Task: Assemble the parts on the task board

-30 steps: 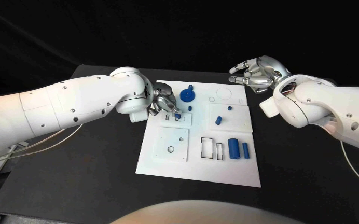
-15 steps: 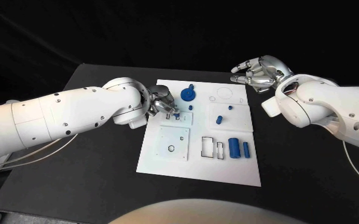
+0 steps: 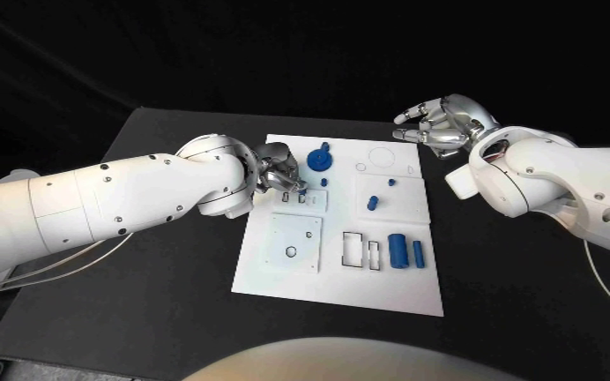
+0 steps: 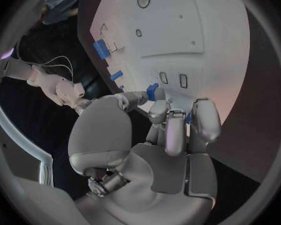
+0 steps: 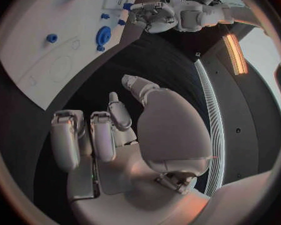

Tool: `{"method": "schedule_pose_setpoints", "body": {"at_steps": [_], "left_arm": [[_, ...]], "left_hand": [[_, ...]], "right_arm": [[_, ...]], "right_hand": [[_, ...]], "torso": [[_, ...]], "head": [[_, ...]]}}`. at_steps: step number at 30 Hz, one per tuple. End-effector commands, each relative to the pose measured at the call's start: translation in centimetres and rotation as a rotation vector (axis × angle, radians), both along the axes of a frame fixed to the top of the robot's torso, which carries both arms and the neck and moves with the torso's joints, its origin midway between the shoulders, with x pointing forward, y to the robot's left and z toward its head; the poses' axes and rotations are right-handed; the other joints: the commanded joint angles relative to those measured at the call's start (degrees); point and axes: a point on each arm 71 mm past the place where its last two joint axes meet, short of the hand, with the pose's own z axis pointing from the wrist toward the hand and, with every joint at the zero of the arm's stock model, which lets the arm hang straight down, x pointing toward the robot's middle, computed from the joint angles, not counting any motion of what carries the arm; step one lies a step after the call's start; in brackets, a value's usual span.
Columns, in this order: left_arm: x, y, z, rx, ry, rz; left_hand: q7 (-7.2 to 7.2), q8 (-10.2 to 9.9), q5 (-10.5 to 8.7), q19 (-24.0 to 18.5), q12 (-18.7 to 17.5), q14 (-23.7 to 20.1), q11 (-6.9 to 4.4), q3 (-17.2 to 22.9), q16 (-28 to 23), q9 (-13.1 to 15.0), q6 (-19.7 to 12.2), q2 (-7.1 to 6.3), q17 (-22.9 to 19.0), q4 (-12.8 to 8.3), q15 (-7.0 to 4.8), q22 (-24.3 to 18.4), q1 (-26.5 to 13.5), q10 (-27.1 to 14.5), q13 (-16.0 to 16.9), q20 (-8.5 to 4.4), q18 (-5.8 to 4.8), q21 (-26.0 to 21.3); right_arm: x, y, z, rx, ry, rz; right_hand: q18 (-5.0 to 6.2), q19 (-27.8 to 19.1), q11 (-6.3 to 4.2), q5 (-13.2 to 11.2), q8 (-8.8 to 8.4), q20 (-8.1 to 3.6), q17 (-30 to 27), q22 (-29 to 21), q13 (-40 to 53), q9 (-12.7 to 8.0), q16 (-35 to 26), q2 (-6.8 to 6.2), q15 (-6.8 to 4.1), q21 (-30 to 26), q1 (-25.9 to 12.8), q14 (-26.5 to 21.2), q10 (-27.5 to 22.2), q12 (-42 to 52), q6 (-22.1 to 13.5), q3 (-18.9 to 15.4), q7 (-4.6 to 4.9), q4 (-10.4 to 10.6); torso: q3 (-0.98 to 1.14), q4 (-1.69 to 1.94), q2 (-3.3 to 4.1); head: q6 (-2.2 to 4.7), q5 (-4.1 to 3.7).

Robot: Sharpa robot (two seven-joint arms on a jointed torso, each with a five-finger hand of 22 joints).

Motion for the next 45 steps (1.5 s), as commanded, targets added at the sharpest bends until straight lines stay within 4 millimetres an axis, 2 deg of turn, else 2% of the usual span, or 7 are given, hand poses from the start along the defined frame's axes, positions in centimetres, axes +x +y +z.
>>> {"method": "schedule_pose_setpoints", "body": {"at_steps": [1, 26, 45], "left_arm": [[0.06, -0.14, 0.01, 0.029, -0.018, -0.005], [0.06, -0.45, -0.63, 0.077, 0.04, -0.018], [0.02, -0.78, -0.98, 0.091, 0.061, -0.037]], "left_hand": [[-0.17, 0.27, 0.24, 0.48, 0.22, 4.26, -0.02, 10.59, 0.07, 0.1, 0.33, 0.03, 8.49, -10.5, -0.34, 0.06, 0.18, 0.36, 0.08, 0.02, -0.81, 0.37], [-0.24, 0.25, 0.58, 0.55, 0.33, 4.26, -0.1, 10.7, 0.07, 0.08, 0.47, -0.08, 8.49, -10.49, -0.41, 0.15, 0.16, 0.57, 0.3, -0.03, -0.83, 0.43], [-0.27, 0.24, 0.7, 0.6, 0.29, 4.26, -0.12, 10.74, 0.06, 0.07, 0.53, -0.13, 8.48, -10.47, -0.44, 0.23, 0.12, 0.58, 0.25, -0.06, -0.84, 0.47]], "right_arm": [[-0.05, 0.08, -0.05, -0.005, 0.003, 0.011], [-0.11, 0.06, -0.31, -0.005, 0.009, 0.013], [-0.1, 0.18, -0.52, -0.005, 0.014, 0.017]], "right_hand": [[0.58, 3.32, -0.02, 0.01, 0.34, 0.07, 5.57, 10.65, 0.0, 0.05, -0.1, 0.02, 0.07, -0.17, -0.68, 3.65, -0.31, -0.12, 0.05, 0.1, -0.23, 0.35], [0.58, 3.32, -0.02, 0.01, 0.34, 0.07, 5.57, 10.65, 0.0, 0.05, -0.1, 0.02, 0.07, -0.17, -0.68, 3.65, -0.31, -0.12, 0.05, 0.1, -0.23, 0.35], [0.56, 3.36, -0.04, 0.02, 0.48, 0.06, 5.59, 10.7, -0.05, 0.04, -0.11, 0.12, 0.06, -0.13, -0.81, 3.66, -0.29, -0.12, -0.02, 0.09, -0.26, 0.61]], "torso": [[-0.02, -0.01, 0.06], [-0.04, 0.05, -0.03], [-0.01, 0.02, -0.01]], "head": [[-0.13, 0.0], [-0.91, -0.04], [-1.03, 0.09]]}}
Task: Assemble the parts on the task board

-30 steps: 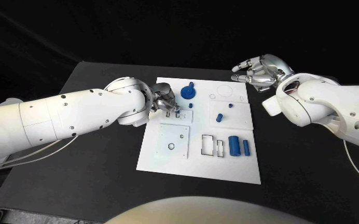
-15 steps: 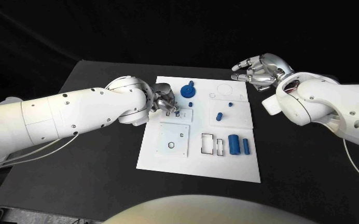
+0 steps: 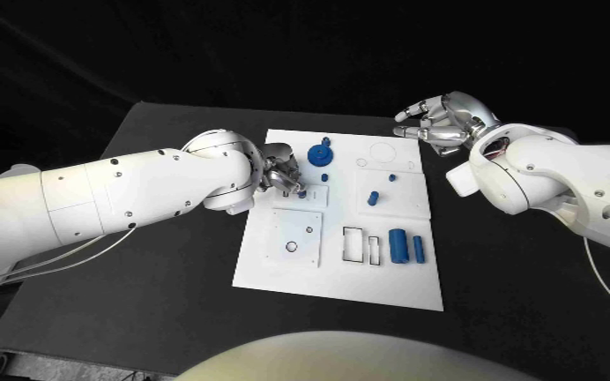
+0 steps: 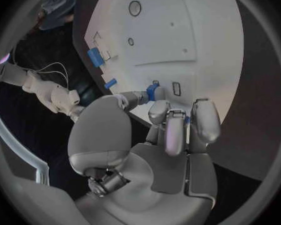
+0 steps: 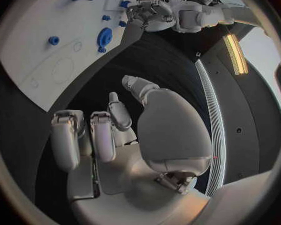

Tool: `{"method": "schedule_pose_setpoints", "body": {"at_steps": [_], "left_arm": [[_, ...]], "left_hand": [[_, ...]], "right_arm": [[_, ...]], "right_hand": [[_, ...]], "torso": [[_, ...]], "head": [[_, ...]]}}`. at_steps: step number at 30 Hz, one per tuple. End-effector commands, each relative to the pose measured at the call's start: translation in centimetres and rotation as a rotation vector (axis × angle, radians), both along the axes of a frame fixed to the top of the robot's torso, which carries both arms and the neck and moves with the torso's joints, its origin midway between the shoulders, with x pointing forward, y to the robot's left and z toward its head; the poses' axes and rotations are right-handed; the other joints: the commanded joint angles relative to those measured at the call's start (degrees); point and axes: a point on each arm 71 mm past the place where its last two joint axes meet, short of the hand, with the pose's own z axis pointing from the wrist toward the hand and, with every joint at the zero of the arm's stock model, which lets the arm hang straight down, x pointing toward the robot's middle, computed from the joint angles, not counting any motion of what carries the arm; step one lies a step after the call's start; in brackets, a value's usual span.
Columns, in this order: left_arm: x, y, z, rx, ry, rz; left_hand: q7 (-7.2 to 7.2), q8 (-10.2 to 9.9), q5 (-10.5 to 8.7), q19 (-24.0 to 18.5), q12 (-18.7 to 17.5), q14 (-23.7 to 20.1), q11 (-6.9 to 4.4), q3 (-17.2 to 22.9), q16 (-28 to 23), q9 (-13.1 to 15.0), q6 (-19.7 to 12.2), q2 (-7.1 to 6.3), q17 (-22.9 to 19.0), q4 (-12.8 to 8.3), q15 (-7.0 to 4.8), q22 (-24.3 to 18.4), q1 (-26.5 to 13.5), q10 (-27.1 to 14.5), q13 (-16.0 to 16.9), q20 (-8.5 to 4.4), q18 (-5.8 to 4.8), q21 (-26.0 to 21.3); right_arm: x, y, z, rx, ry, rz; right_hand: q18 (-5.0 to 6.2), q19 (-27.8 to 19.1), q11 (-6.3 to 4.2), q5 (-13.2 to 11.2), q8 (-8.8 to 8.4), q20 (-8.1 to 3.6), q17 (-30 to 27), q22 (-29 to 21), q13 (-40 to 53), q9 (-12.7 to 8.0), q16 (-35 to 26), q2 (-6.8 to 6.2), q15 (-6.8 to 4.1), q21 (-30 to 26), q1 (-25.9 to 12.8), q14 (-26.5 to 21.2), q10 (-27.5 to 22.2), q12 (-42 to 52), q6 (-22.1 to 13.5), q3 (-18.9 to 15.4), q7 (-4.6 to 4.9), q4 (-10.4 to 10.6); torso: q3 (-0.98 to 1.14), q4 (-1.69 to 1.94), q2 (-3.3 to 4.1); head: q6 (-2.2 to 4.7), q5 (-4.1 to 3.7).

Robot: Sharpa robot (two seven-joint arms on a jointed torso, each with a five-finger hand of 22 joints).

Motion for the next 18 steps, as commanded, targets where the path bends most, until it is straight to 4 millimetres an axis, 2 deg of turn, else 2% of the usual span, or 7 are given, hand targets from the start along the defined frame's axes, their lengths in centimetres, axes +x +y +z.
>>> {"method": "schedule_pose_setpoints", "body": {"at_steps": [1, 18], "left_arm": [[-0.14, -0.23, -0.19, 0.012, 0.02, -0.02], [-0.24, -0.26, -0.44, 0.025, 0.043, -0.031]], "left_hand": [[-0.31, 0.27, 0.39, 0.4, 0.3, 4.25, -0.05, 10.73, 0.06, 0.09, 0.12, 0.12, 8.48, -10.46, -0.45, 0.05, 0.38, 0.5, 0.04, 0.14, -0.85, 0.26], [-0.32, 0.25, 0.46, 0.41, 0.32, 4.26, -0.07, 10.76, 0.06, 0.09, 0.15, 0.08, 8.48, -10.46, -0.47, 0.06, 0.37, 0.55, 0.08, 0.12, -0.85, 0.27]], "right_arm": [[-0.04, 0.17, -0.09, -0.004, 0.004, 0.016], [-0.05, 0.03, -0.19, -0.006, 0.005, 0.013]], "right_hand": [[0.56, 3.37, -0.04, 0.02, 0.13, 0.06, 5.56, 10.69, -0.05, 0.08, -0.11, -0.12, 0.06, -0.12, -0.58, 3.66, -0.3, -0.12, -0.02, 0.0, -0.26, 0.21], [0.57, 3.34, -0.04, 0.02, 0.16, 0.05, 5.53, 10.65, -0.04, 0.08, -0.12, -0.1, 0.05, -0.17, -0.57, 3.65, -0.28, -0.1, -0.03, 0.01, -0.26, 0.23]], "torso": [[0.01, 0.02, 0.01], [0.01, 0.02, 0.02]], "head": [[-0.13, -0.01], [-0.48, 0.04]]}}
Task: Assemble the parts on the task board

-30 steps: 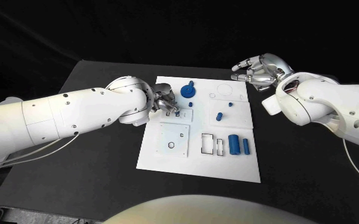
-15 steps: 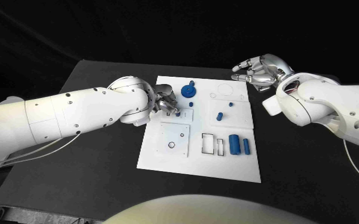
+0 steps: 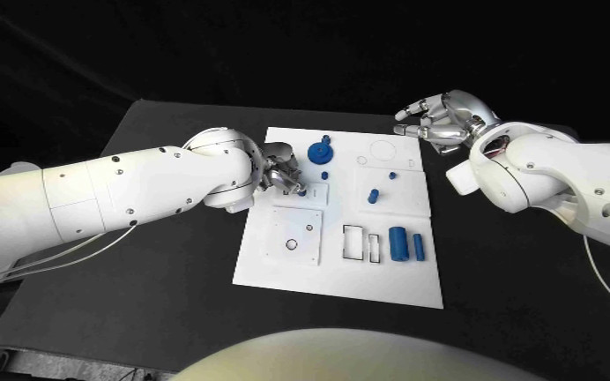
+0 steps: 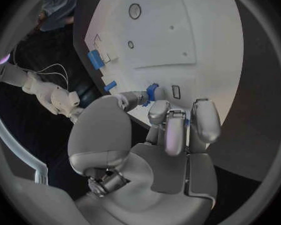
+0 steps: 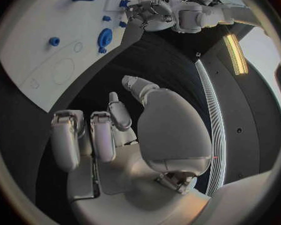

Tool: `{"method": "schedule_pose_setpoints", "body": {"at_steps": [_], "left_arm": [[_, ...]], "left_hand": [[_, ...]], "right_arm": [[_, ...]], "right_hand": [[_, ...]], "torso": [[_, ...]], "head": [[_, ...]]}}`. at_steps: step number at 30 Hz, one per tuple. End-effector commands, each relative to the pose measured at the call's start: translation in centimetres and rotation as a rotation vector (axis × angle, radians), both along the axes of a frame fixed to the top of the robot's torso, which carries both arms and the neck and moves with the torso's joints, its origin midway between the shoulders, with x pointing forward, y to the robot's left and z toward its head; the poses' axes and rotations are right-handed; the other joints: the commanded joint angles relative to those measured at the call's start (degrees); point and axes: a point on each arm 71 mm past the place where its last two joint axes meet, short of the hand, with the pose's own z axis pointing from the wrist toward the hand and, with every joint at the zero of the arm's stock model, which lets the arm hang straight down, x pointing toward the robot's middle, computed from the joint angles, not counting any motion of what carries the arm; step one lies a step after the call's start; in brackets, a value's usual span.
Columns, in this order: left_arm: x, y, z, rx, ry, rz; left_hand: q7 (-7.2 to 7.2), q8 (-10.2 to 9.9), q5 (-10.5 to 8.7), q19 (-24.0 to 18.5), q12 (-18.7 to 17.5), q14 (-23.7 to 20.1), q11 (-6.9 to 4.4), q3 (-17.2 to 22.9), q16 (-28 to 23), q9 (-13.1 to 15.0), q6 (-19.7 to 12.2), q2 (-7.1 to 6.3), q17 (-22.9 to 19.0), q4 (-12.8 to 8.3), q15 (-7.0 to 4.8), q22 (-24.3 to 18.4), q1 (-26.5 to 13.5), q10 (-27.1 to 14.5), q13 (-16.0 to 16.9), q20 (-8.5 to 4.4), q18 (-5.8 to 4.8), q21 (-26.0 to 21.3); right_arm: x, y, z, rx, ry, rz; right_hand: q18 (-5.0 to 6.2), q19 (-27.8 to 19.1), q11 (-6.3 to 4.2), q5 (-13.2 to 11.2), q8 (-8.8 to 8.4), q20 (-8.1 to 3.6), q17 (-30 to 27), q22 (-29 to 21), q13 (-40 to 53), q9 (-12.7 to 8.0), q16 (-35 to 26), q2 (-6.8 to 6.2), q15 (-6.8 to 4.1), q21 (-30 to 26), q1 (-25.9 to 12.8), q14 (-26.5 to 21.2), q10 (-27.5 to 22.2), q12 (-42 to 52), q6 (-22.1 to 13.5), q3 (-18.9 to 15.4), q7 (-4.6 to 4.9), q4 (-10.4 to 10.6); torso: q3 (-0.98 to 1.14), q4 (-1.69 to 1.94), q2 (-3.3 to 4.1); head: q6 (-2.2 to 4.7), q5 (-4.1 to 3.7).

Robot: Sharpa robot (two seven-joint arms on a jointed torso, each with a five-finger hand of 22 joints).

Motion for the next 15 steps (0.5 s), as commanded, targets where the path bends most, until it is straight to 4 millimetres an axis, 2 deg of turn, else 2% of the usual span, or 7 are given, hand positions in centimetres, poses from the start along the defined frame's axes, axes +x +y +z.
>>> {"method": "schedule_pose_setpoints", "body": {"at_steps": [1, 15], "left_arm": [[-0.23, -0.18, -0.28, 0.014, 0.028, -0.021], [-0.3, -0.25, -0.33, 0.019, 0.035, -0.028]], "left_hand": [[-0.41, 0.26, 0.17, 0.41, 0.32, 4.26, 0.15, 10.77, 0.06, 0.04, 0.06, 0.03, 8.48, -10.46, -0.48, 0.07, 0.32, 0.33, 0.09, 0.12, -0.85, 0.28], [-0.44, 0.23, 0.25, 0.45, 0.26, 4.26, 0.12, 10.84, 0.06, 0.03, 0.09, -0.02, 8.48, -10.48, -0.51, 0.14, 0.35, 0.32, 0.03, 0.09, -0.87, 0.31]], "right_arm": [[-0.03, 0.05, -0.07, -0.005, 0.003, 0.012], [-0.03, 0.01, -0.19, -0.006, 0.005, 0.011]], "right_hand": [[0.57, 3.34, -0.04, 0.02, 0.16, 0.05, 5.54, 10.66, -0.04, 0.08, -0.12, -0.17, 0.05, -0.17, -0.49, 3.65, -0.28, -0.1, -0.03, 0.01, -0.26, 0.24], [0.57, 3.34, -0.04, 0.02, 0.16, 0.05, 5.54, 10.66, -0.04, 0.08, -0.12, -0.17, 0.05, -0.17, -0.49, 3.65, -0.28, -0.1, -0.03, 0.01, -0.26, 0.24]], "torso": [[0.0, 0.0, 0.01], [-0.01, 0.03, -0.02]], "head": [[-0.13, 0.05], [-0.26, 0.07]]}}
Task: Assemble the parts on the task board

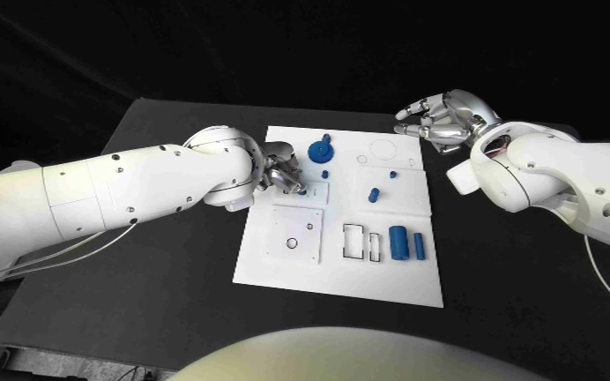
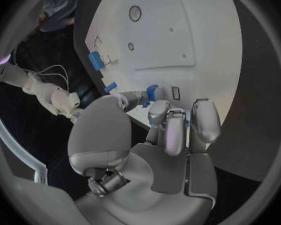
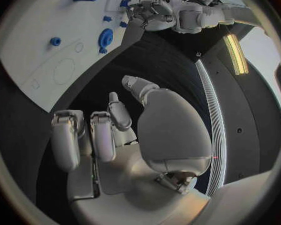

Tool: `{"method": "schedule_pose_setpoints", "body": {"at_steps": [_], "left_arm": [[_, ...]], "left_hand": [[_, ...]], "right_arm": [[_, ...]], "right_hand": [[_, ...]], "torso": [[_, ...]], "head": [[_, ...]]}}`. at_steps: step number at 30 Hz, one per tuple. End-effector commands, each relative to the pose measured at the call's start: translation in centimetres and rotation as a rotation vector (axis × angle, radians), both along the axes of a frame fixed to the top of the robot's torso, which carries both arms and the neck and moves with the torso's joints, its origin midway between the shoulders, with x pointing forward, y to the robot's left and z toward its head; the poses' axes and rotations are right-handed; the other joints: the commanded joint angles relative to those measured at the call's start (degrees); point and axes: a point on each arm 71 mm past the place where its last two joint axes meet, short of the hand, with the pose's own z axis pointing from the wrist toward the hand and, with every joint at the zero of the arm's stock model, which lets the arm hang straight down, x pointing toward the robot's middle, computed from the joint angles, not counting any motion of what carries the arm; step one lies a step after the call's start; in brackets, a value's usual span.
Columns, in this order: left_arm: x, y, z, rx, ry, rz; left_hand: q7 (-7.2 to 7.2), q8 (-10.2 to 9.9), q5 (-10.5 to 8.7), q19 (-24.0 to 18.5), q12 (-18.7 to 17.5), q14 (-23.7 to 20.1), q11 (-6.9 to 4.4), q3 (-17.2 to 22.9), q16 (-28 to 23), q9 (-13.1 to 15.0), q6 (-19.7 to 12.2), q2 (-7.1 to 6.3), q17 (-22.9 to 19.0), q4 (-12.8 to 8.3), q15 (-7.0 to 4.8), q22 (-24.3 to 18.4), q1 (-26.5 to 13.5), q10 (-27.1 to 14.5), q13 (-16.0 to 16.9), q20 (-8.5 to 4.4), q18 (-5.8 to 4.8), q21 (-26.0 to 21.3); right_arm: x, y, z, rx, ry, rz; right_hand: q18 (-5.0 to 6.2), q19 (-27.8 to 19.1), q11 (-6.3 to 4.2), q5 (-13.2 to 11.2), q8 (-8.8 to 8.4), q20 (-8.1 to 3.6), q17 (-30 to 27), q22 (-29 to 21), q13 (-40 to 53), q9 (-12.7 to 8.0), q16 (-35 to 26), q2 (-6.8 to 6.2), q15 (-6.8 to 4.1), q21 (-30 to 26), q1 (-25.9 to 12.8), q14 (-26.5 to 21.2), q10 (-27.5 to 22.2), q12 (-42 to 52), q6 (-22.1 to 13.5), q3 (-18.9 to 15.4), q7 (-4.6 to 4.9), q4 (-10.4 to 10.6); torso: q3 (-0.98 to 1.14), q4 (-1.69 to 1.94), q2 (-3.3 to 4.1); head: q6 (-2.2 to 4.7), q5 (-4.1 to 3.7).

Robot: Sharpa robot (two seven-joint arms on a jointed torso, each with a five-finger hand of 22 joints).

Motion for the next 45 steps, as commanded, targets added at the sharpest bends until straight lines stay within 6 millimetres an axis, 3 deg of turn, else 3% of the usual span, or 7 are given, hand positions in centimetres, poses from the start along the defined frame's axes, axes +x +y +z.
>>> {"method": "schedule_pose_setpoints", "body": {"at_steps": [1, 22, 36, 45], "left_arm": [[-0.27, -0.27, -0.33, 0.012, 0.026, -0.02], [-0.09, -0.73, -0.59, -0.003, 0.05, -0.018], [0.12, -0.62, -0.68, -0.009, 0.055, -0.005], [0.19, -0.55, -0.73, -0.009, 0.06, -0.002]], "left_hand": [[-0.35, 0.23, 0.28, 0.46, 0.26, 4.26, 0.11, 10.84, 0.06, 0.03, -0.02, -0.01, 8.48, -10.48, -0.51, 0.04, 0.35, 0.33, 0.04, 0.09, -0.87, 0.32], [-0.48, 0.2, 0.42, 0.46, 0.25, 4.27, 0.04, 10.29, 0.05, 0.05, 0.2, -0.29, 8.5, -9.63, -0.55, 0.1, -0.74, 0.7, 0.15, 0.04, -0.89, 0.33], [-1.05, 0.05, -0.33, 0.37, -0.13, 4.28, -0.35, 9.04, 0.03, 0.11, 0.24, 0.39, 8.52, -6.53, -0.85, -0.08, -4.12, 1.0, -0.09, -0.19, -0.87, 0.07], [-1.21, -0.09, -0.58, 0.39, -0.22, 4.29, -0.44, 8.41, 0.02, 0.05, 0.31, 0.1, 8.53, -5.4, -0.92, -0.1, -5.84, 0.97, -0.15, -0.27, -0.87, -0.02]], "right_arm": [[-0.03, 0.08, -0.07, -0.005, 0.003, 0.013], [-0.04, 0.09, -0.11, -0.004, 0.004, 0.012], [-0.04, 0.1, -0.17, -0.003, 0.004, 0.011], [-0.05, 0.04, -0.18, -0.002, 0.005, 0.01]], "right_hand": [[0.57, 3.34, -0.04, 0.02, 0.16, 0.05, 5.55, 10.67, -0.04, 0.09, -0.12, -0.16, 0.05, -0.17, -0.5, 3.65, -0.28, -0.1, -0.03, 0.01, -0.26, 0.24], [0.57, 3.34, -0.04, 0.02, 0.16, 0.05, 5.55, 10.67, -0.04, 0.09, -0.12, -0.16, 0.05, -0.17, -0.5, 3.65, -0.28, -0.1, -0.03, 0.01, -0.26, 0.24], [0.59, 3.31, -0.06, 0.02, 0.34, 0.03, 5.48, 10.61, -0.18, 0.08, -0.16, -0.16, 0.03, -0.24, -0.52, 3.64, -0.37, -0.17, -0.08, 0.01, -0.28, 0.41], [0.59, 3.31, -0.06, 0.02, 0.34, 0.03, 5.48, 10.61, -0.18, 0.08, -0.16, -0.16, 0.03, -0.24, -0.52, 3.64, -0.37, -0.17, -0.08, 0.01, -0.28, 0.41]], "torso": [[-0.01, 0.02, -0.02], [0.05, -0.01, -0.02], [0.06, -0.06, 0.0], [0.01, -0.02, -0.02]], "head": [[-0.03, -0.02], [-0.31, -0.28], [-0.34, -0.29], [-0.42, -0.39]]}}
